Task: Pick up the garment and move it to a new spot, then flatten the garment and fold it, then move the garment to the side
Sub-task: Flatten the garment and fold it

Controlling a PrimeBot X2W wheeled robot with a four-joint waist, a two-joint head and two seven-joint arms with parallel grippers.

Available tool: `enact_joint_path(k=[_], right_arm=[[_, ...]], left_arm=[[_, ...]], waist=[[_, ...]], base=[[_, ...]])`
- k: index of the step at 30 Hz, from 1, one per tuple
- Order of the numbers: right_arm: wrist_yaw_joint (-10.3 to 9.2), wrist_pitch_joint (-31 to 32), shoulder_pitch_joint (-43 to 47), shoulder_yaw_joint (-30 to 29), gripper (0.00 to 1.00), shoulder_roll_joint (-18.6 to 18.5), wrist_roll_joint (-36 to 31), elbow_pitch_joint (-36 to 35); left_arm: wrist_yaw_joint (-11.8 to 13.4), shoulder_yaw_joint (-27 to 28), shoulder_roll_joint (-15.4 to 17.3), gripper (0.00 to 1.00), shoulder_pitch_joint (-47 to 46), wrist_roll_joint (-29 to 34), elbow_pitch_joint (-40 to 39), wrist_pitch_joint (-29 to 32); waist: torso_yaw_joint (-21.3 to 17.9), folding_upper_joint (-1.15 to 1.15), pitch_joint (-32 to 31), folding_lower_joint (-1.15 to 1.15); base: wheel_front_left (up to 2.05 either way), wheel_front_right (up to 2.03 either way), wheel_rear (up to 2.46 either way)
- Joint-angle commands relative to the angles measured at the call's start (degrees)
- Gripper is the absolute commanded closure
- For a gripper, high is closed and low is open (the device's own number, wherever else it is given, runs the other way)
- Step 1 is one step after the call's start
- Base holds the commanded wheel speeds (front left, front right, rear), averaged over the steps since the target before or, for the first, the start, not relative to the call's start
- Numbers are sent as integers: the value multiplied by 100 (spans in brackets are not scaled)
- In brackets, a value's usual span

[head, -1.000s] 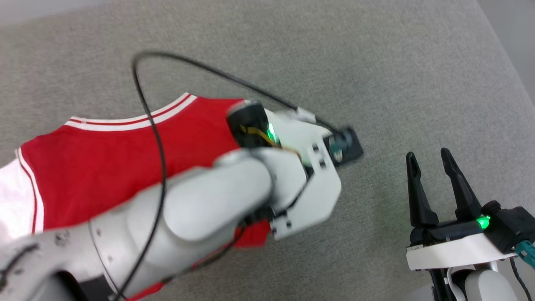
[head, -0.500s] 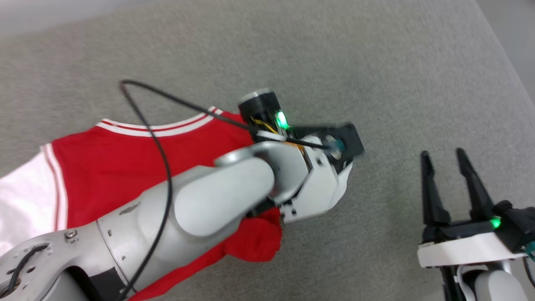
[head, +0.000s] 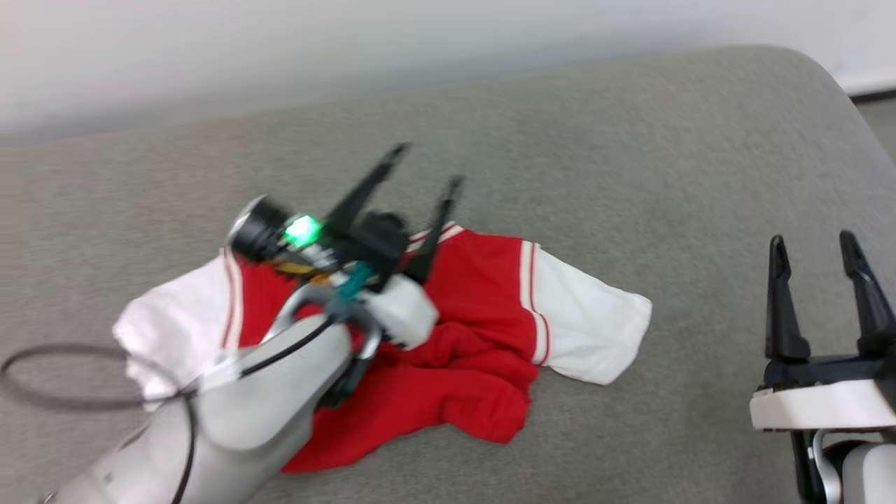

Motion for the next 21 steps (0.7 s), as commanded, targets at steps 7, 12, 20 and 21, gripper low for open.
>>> enact_joint_path(k=[7,12,20,21], right_arm=[[-3,-9,-407,56,0,-309,-595,-49],[-3,-9,-761,546,0,-1069,-527,551],[-4,1854,-1608,2476,0,-2594,994,1484],[-4,2164,-1733,2755,0,-2818,1220,1459]], left_arm=[[1135,1067,634,0,1330,-113,-756,-201],[1644,1894,949,0,2332,148,-1464,-199],[1918,2698,972,0,3708,462,-2032,-197],[1930,2804,935,0,3830,481,-2069,-197]], waist=[[590,0,-440,0],[794,0,-543,0],[1003,0,-605,0],[1015,0,-591,0]], base=[[0,0,0],[0,0,0],[0,0,0],[0,0,0]])
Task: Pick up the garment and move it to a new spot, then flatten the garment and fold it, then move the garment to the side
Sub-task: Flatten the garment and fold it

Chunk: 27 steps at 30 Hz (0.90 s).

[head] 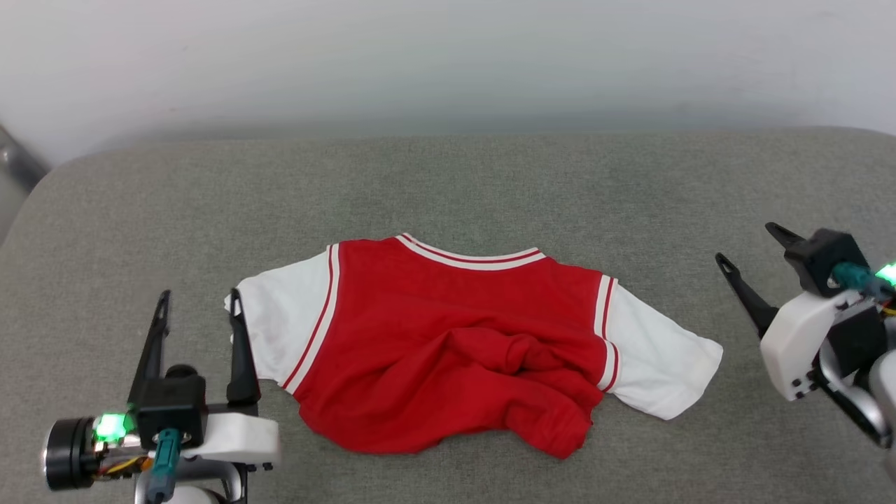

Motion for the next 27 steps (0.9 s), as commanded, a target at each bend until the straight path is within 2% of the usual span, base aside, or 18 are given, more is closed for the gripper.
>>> enact_joint_path(k=[1,4,7,13,18,27], right_arm=[[-6,283,-189,255,0,-263,206,-38],[-5,1143,-541,955,0,-732,991,-95],[-6,1978,-925,1666,0,-1236,1461,-139],[-6,3145,-1530,2683,0,-1619,2357,-43],[-5,3414,-1845,3090,0,-1578,2820,355],[5,3279,-1798,4131,0,-1380,3296,775]], left_arm=[[29,104,-71,0,133,61,-58,-13],[18,382,-209,0,395,163,-183,-13],[-57,602,-381,0,574,314,-271,-13],[-332,961,-730,0,703,667,-393,-13],[-599,1161,-1023,0,591,872,-327,-13],[-1015,1511,-1438,0,556,1176,-110,-14]], waist=[[27,0,40,1],[90,0,143,1],[171,0,272,1],[365,0,592,1],[523,0,861,1],[612,0,1010,1]], base=[[0,0,0],[0,0,0],[0,0,0],[0,0,0],[0,0,0],[0,0,0]])
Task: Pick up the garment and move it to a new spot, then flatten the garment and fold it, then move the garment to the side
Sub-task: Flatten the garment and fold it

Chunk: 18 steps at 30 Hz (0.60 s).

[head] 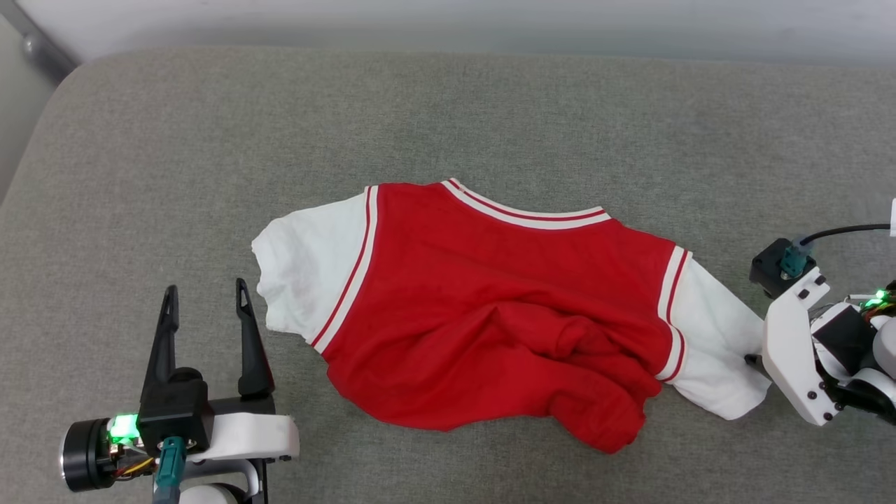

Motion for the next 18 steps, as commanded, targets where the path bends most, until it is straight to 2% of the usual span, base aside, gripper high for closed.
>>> enact_joint_path(k=[1,2,8,13,16,18], right_arm=[[18,-48,181,328,57,154,63,117],[17,-156,128,370,100,130,60,150],[6,-729,-308,253,100,-260,196,489],[6,-865,-231,204,100,-555,456,857],[6,-897,-50,241,100,-615,590,1102],[6,-997,45,225,100,-529,701,1262]], left_arm=[[-50,69,-54,0,27,53,27,-14],[-82,106,-98,0,64,76,50,-14],[-299,322,-269,0,182,210,163,-14],[-447,482,-366,0,270,312,187,-14],[-525,573,-420,0,283,362,199,-14],[-586,607,-445,0,257,387,234,-14]], waist=[[-37,0,-31,0],[-62,0,-56,0],[-162,0,-275,0],[-171,0,-368,0],[-168,0,-359,0],[-170,0,-347,0]], base=[[0,0,0],[0,0,0],[0,0,0],[0,0,0],[0,0,0],[0,0,0]])
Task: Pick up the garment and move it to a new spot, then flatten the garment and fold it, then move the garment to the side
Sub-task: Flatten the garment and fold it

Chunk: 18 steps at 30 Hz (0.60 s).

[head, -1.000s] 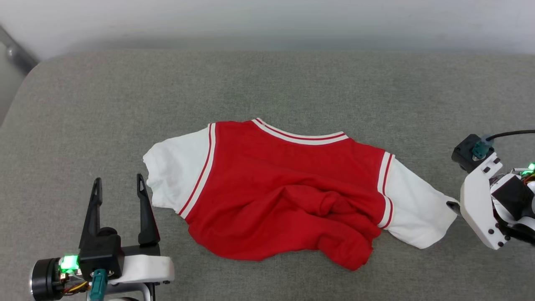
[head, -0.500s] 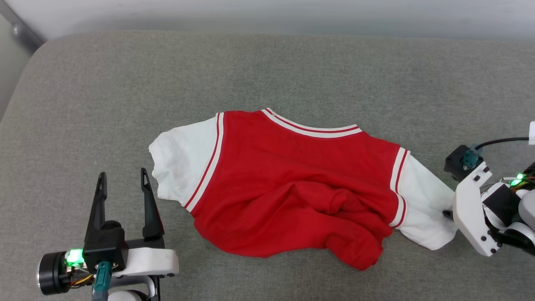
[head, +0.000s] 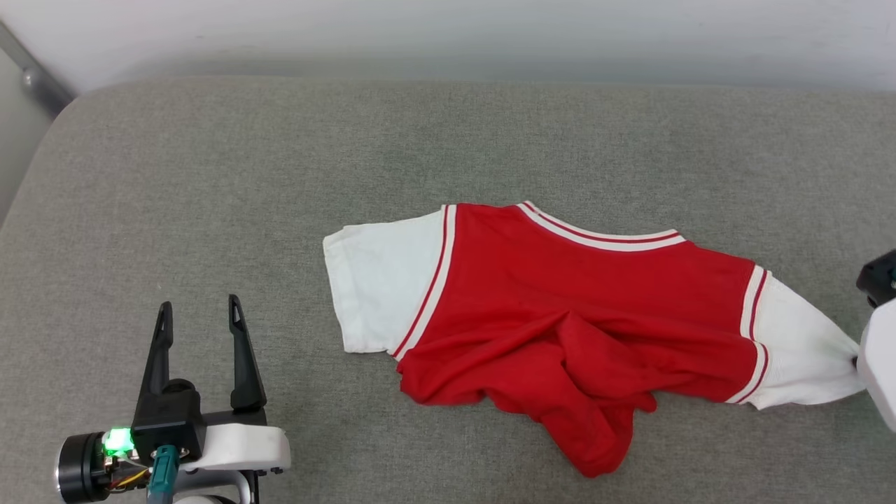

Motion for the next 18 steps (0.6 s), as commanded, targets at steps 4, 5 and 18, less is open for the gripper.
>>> enact_joint_path(k=[4,5,18], right_arm=[[-6,-489,188,-125,0,274,134,324],[-6,-644,170,-157,0,296,72,400],[-7,-3774,-101,-1579,0,942,-999,1168]], left_arm=[[-208,98,37,0,-181,70,199,-14],[-269,116,75,0,-232,76,263,-14],[-1357,92,1110,0,-1612,56,979,800]], waist=[[-52,0,-50,0],[-76,0,-85,0],[-469,0,-558,0]], base=[[0,0,0],[0,0,0],[0,0,0]])
